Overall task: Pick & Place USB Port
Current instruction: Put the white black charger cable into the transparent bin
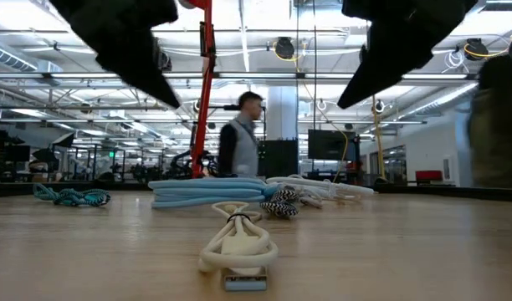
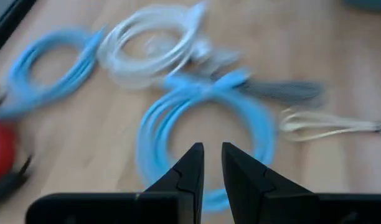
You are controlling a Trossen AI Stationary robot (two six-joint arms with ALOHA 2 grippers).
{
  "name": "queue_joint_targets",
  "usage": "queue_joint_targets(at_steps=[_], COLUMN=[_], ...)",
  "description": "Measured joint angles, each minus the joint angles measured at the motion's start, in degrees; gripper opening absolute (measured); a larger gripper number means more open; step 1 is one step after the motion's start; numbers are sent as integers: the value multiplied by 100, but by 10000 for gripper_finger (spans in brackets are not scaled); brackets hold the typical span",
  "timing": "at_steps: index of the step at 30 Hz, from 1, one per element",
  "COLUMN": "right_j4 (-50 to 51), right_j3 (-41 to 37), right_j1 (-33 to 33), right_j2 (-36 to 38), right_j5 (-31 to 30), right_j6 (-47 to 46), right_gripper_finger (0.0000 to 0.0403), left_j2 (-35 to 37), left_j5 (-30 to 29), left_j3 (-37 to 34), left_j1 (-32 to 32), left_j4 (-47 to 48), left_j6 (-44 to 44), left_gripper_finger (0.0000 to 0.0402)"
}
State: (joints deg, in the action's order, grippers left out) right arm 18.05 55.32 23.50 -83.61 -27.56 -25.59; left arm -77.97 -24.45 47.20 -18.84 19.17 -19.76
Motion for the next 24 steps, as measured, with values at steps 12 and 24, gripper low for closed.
queue_joint_targets(at_steps=[12, 24], right_j4=[-1953, -2409], right_j3=[-1161, -1446], right_j1=[-313, -419], right_j2=[0, 0], right_j5=[205, 691], right_j6=[403, 269], right_gripper_finger=[128, 128], left_j2=[-1, 0], left_j5=[970, 2218], left_j3=[0, 0], left_j1=[681, 1613], left_j4=[2843, 3480], left_j6=[-366, 1022], left_gripper_finger=[60, 61])
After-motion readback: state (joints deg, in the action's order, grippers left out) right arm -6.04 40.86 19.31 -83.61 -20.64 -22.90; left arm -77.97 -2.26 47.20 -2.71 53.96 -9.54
